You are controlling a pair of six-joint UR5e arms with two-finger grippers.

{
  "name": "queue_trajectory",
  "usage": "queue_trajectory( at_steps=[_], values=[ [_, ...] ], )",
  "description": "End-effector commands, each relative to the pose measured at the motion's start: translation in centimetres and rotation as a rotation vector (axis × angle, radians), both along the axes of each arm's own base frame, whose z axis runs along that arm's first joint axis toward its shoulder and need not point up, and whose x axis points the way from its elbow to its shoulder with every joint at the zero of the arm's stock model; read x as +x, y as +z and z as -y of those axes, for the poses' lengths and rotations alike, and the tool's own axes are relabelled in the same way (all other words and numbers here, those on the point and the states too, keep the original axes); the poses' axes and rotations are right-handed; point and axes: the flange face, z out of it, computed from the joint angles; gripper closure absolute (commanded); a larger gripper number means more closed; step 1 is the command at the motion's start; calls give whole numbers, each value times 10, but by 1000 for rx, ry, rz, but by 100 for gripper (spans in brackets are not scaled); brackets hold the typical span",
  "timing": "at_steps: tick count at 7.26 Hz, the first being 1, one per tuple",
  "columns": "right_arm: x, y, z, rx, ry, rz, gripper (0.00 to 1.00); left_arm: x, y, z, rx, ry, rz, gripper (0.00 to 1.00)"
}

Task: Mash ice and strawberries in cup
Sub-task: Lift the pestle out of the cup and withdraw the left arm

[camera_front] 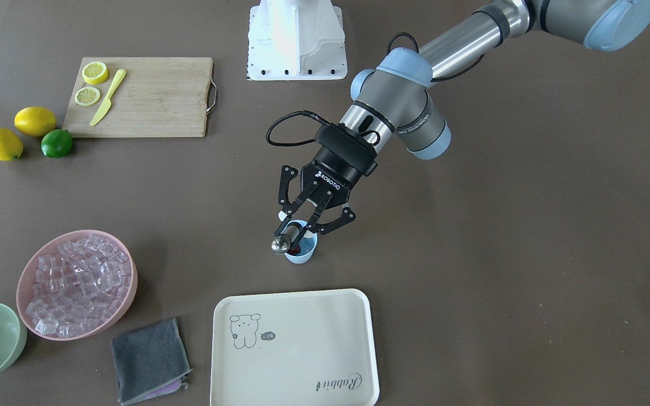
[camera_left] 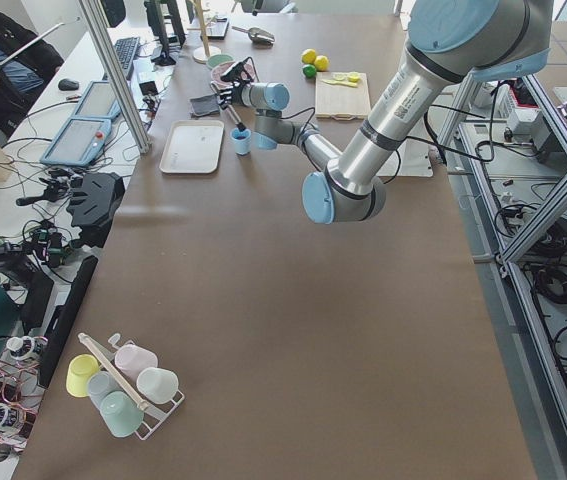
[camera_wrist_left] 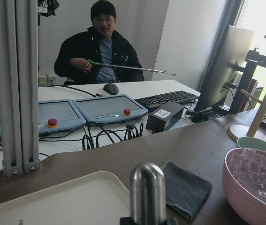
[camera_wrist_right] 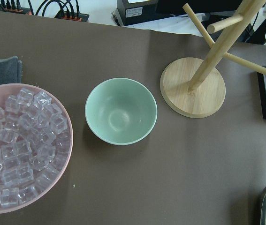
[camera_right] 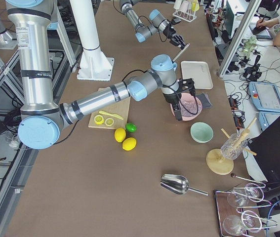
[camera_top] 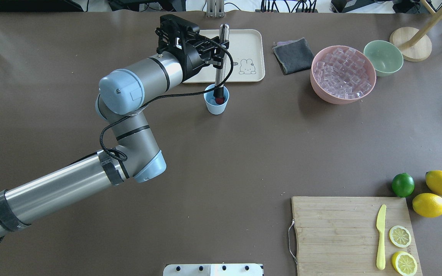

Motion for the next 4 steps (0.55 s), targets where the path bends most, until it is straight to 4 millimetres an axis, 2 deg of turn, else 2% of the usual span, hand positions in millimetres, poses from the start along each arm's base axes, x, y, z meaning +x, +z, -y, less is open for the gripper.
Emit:
queue_trajectory(
  at_steps=[1, 3, 4],
  values=[
    [0, -5, 2, 28, 0, 8, 0, -73, 8, 47, -5, 16, 3, 100],
    [0, -5, 1, 49, -5, 9, 0, -152, 66, 99, -148, 86, 106, 100],
    [0, -10, 1, 69, -4, 18, 0, -185, 97, 115, -219, 84, 148, 100]
  ],
)
